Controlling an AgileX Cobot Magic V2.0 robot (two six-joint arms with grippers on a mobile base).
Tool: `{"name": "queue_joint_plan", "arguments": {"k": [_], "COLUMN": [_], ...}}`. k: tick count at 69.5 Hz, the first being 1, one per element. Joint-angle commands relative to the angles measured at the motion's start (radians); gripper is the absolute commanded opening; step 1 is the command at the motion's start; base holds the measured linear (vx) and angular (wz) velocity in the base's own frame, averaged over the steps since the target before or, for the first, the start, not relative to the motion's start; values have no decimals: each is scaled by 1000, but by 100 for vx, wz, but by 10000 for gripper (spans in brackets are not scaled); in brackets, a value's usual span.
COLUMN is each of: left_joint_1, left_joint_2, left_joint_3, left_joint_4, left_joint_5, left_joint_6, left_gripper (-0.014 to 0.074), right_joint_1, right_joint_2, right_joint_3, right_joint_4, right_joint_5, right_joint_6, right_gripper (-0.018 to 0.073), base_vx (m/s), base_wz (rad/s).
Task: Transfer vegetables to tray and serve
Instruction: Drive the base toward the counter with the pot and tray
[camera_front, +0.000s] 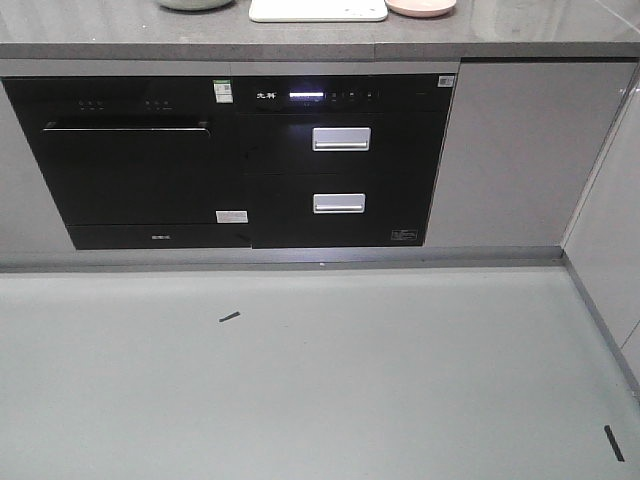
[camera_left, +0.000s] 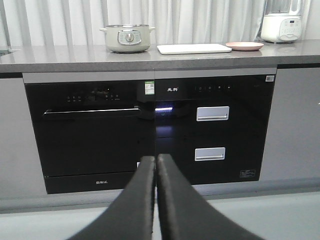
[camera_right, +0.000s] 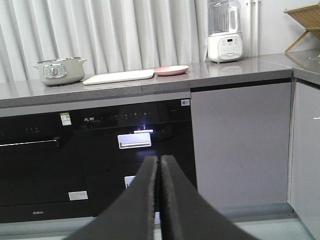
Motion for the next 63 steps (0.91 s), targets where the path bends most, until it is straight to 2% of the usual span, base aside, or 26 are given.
{"name": "queue_joint_plan", "arguments": {"k": [1,63], "left_joint_1": [0,0], "left_joint_2": [-4,-4], "left_joint_3": [22,22], "left_joint_4": [0,0], "left_joint_5": [-72,-72], "left_joint_6": [-8,-8], "left_gripper": [-6,-6], "right_joint_1": [-5,-5], "right_joint_2": [-5,-5], "right_joint_3": [15,15], "right_joint_4": [-2,-2], "right_joint_5": [-73,-74], "right_joint_6": [-3,-3], "right_gripper": [-3,-3], "base_vx": [8,9], "base_wz": [-1,0]}}
